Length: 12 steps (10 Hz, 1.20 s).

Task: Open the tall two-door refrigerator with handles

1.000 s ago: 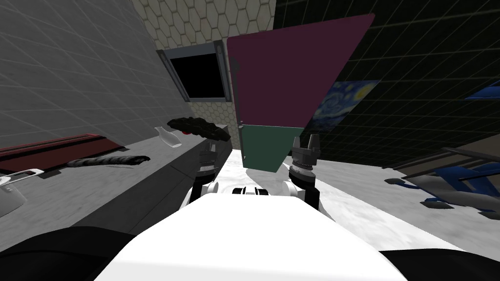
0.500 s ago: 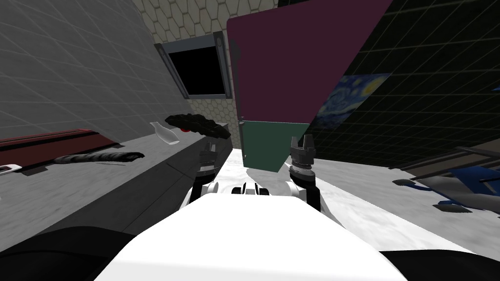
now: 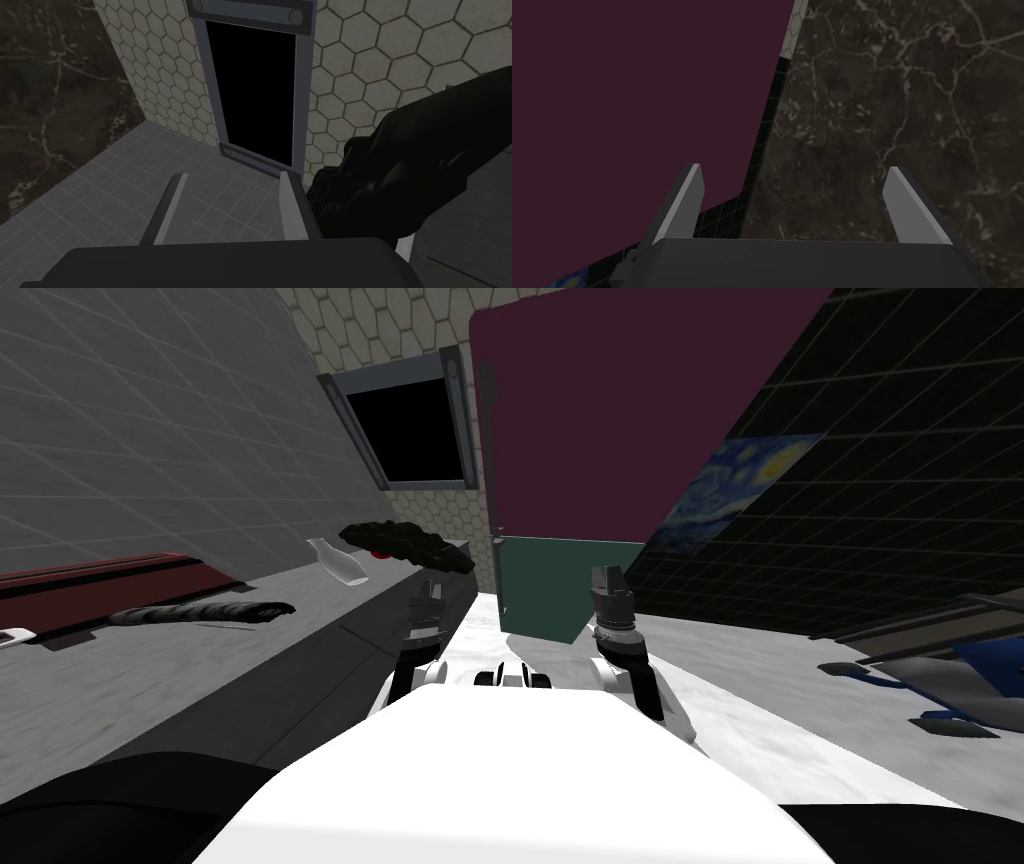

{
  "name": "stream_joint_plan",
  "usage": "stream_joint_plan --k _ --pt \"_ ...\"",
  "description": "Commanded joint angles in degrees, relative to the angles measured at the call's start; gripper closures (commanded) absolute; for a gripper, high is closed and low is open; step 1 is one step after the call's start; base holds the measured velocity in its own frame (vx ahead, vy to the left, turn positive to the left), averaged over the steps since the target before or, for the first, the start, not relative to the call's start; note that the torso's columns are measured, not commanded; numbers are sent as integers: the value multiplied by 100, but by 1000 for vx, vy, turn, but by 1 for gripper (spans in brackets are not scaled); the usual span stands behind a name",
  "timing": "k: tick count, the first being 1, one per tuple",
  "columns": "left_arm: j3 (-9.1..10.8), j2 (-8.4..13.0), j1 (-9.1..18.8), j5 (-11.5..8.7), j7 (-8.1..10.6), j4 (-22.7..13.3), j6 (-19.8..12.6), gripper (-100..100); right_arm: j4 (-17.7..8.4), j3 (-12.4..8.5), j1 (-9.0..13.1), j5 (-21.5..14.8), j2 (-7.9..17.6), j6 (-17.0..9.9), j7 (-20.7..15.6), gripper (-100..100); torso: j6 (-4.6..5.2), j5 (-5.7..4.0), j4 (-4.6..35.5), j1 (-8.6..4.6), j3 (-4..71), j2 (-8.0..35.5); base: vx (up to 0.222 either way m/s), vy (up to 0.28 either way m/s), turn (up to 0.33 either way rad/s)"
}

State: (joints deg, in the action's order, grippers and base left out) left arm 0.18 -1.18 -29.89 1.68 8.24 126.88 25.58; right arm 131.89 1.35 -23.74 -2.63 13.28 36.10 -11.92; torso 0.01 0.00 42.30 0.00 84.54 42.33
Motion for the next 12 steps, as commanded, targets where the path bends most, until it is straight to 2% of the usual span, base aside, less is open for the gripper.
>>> stream_joint_plan --k 1,4,5,6,7,8,9,10,11,12 --pt "0 0 0 0 0 0 0 0 -84 -88 87 -120 402 48 -105 -100 -1 0 -1 3 3 -6 43 36 15" --pt "0 0 0 0 0 0 0 0 -267 -263 313 -359 933 115 -309 -100 0 -1 -2 -3 4 -5 49 37 26" --pt "0 0 0 0 0 0 0 0 -267 -263 313 -359 1102 115 -309 -100 -1 -1 -1 0 2 -4 45 32 16" --pt "0 0 0 0 0 0 0 0 -364 -358 435 -489 1275 153 -420 -100 0 0 -1 -1 2 -3 61 54 30" --pt "0 0 0 0 0 0 0 0 -364 -358 435 -489 1456 153 -420 -100 -1 1 -2 6 5 -9 52 44 17" --pt "0 0 0 0 0 0 0 0 -465 -457 563 -624 1635 192 -534 -100 0 1 -2 1 4 -5 58 48 28" --pt "0 0 0 0 0 0 0 0 -465 -457 563 -624 1811 192 -534 -100 -1 0 -2 2 4 -7 55 42 19" --pt "0 0 0 0 0 0 0 0 -465 -457 563 -624 1863 192 -534 -100 0 0 -1 -2 3 -4 27 14 2" --pt "0 0 0 0 0 0 0 0 -570 -559 695 -762 2093 233 -651 -100 1 -3 1 -9 -3 4 49 38 31" --pt "0 0 0 0 0 0 0 0 -570 -559 695 -762 2259 233 -651 -100 -1 -1 0 1 2 -5 47 36 20"
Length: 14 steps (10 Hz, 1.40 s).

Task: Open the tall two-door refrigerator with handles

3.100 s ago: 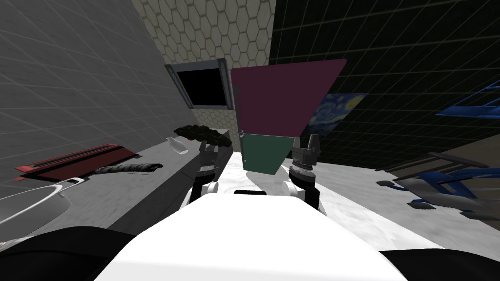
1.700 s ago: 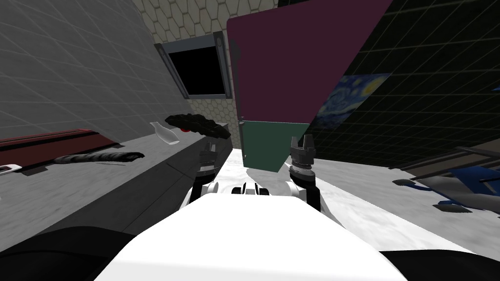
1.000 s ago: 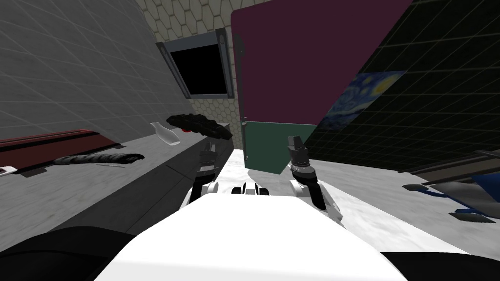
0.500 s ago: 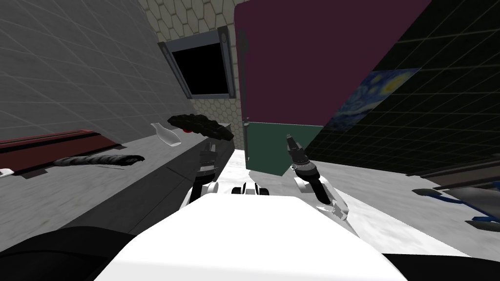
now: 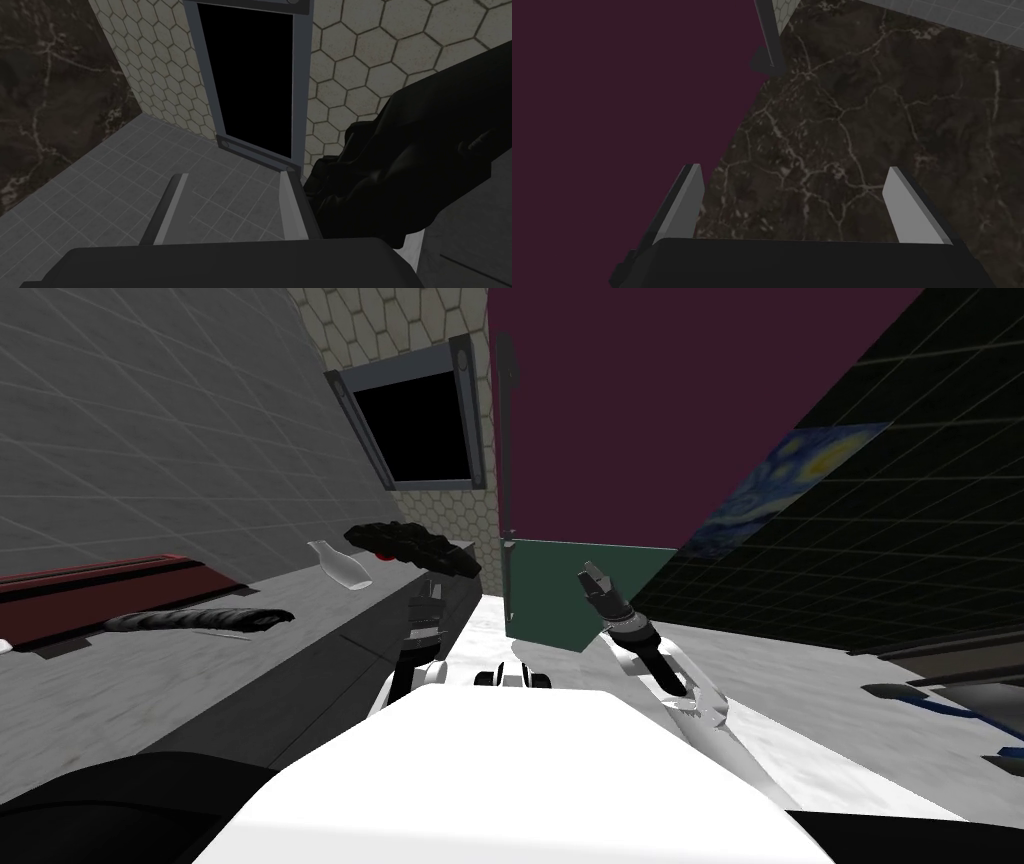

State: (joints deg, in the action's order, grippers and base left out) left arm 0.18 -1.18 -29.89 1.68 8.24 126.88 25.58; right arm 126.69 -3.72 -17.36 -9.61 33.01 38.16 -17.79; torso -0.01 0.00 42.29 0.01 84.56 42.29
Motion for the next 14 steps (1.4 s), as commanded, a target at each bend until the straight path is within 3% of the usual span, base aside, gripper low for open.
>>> stream_joint_plan --k 1,3,6,8,9,11,12,13,14 --pt "0 0 0 0 0 0 0 0 -158 -155 194 -205 460 69 -181 -100 1 1 -1 1 2 -1 61 35 32" --pt "0 0 0 0 0 0 0 0 -158 -155 194 -205 702 69 -181 -100 1 1 -3 0 5 -6 50 30 7" --pt "0 0 0 0 0 0 0 0 -390 -371 479 -492 1268 151 -409 -100 1 1 -1 1 0 1 54 42 24" --pt "0 0 0 0 0 0 0 0 -390 -371 479 -492 1556 151 -409 -100 1 0 -2 -1 4 -4 47 32 6" --pt "0 0 0 0 0 0 0 0 -515 -482 627 -637 1756 190 -516 -100 2 -1 1 -6 -4 8 59 44 23" --pt "0 0 0 0 0 0 0 0 -515 -482 627 -637 1995 190 -516 -100 1 1 -1 1 2 -1 37 29 6" --pt "0 0 0 0 0 0 0 0 -647 -595 779 -781 2215 227 -617 -100 2 -2 1 -7 -5 9 37 35 19" --pt "0 0 0 0 0 0 0 0 -647 -595 779 -781 2391 227 -617 -100 0 0 0 0 -1 1 45 36 13" --pt "0 0 0 0 0 0 0 0 -647 -595 779 -781 2441 227 -617 -100 1 1 -2 1 2 -2 27 15 -1"
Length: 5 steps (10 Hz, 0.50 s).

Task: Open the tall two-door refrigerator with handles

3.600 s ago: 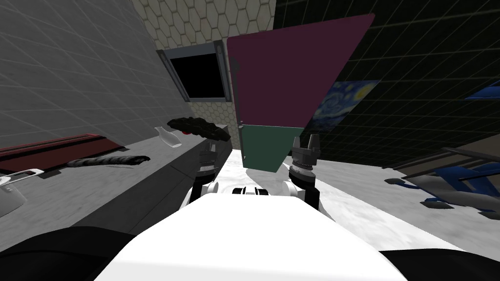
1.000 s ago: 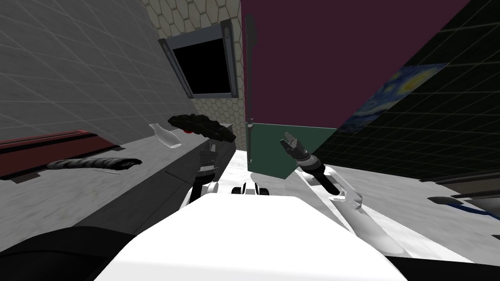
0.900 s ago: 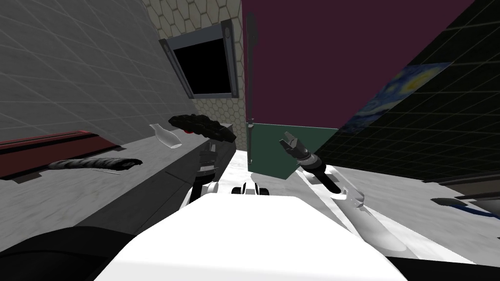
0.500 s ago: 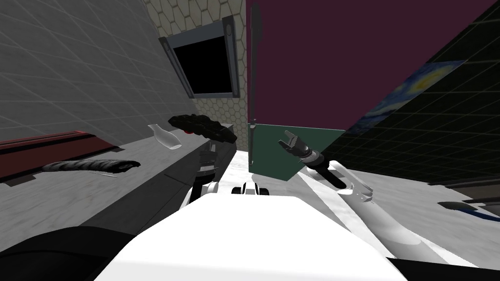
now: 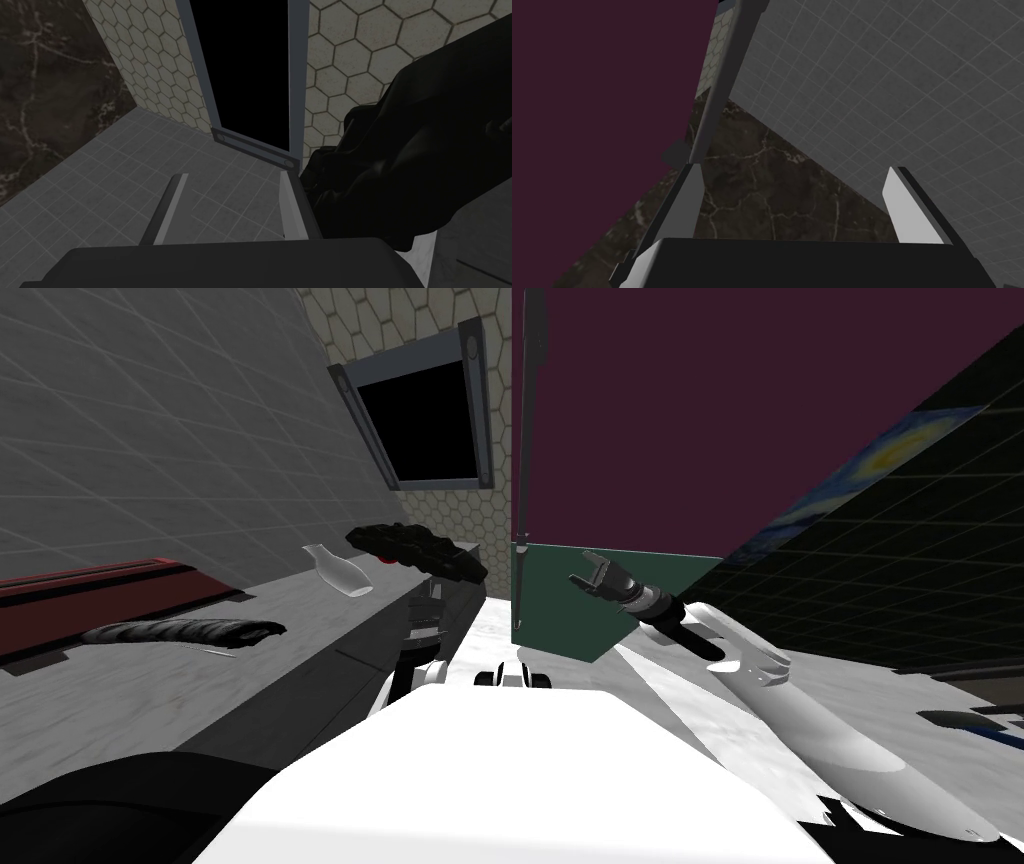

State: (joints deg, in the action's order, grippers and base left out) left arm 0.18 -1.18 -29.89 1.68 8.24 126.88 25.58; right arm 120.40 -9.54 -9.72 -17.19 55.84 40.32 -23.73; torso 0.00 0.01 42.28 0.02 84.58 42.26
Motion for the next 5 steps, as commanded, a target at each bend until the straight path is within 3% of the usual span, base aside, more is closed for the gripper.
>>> stream_joint_plan --k 1,2,3,5 --pt "0 0 0 0 0 0 0 0 -156 -129 170 -165 391 46 -116 -100 0 -2 1 -6 -3 4 51 30 15" --pt "0 0 0 0 0 0 0 0 -156 -129 170 -165 562 46 -116 -100 -1 -1 0 -1 2 -3 54 32 10" --pt "0 0 0 0 0 0 0 0 -302 -245 328 -305 738 76 -201 -100 0 0 -1 0 2 -2 79 46 11" --pt "0 0 0 0 0 0 0 0 -302 -245 328 -305 1065 76 -201 -100 -1 1 -1 3 1 -1 49 39 2"
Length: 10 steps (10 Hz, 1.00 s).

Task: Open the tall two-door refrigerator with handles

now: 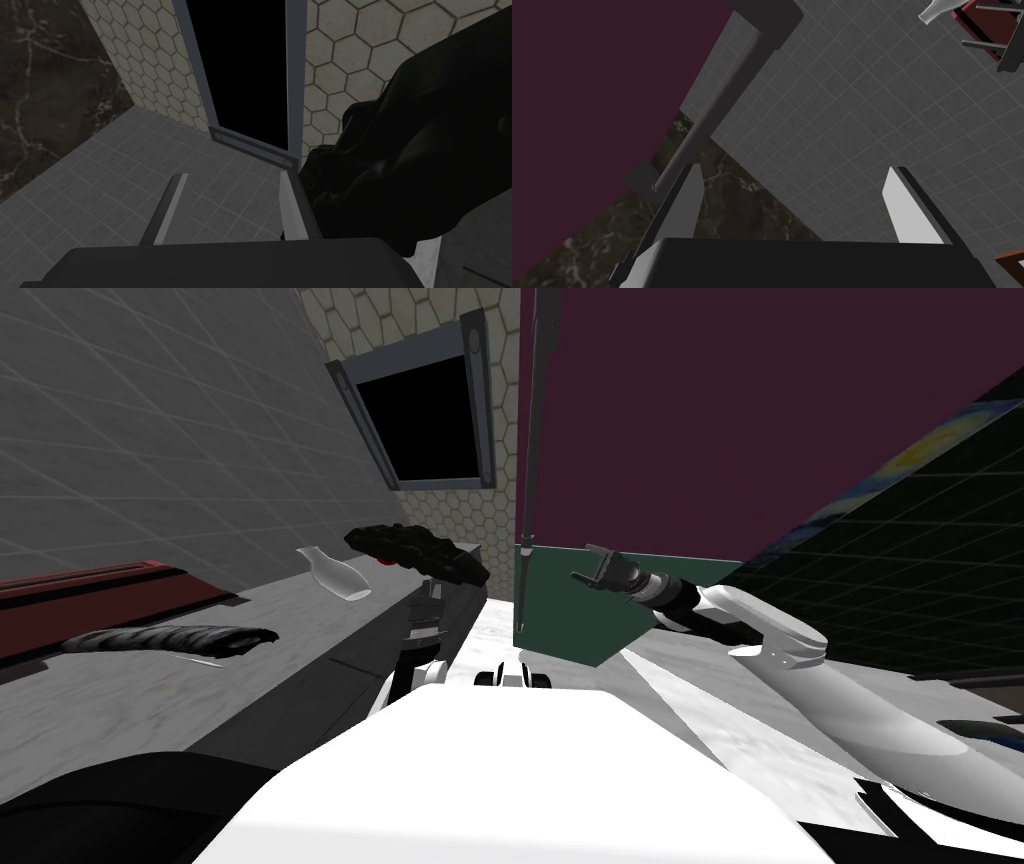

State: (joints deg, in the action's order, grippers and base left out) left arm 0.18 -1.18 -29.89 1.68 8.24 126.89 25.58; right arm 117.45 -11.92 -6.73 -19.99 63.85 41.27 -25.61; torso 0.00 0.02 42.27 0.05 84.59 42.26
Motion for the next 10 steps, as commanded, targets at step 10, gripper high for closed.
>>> stream_joint_plan --k 10 --pt "0 0 1 0 0 0 0 0 -659 -472 675 -546 1873 63 -243 -100 1 -2 3 -7 -7 9 40 29 0"
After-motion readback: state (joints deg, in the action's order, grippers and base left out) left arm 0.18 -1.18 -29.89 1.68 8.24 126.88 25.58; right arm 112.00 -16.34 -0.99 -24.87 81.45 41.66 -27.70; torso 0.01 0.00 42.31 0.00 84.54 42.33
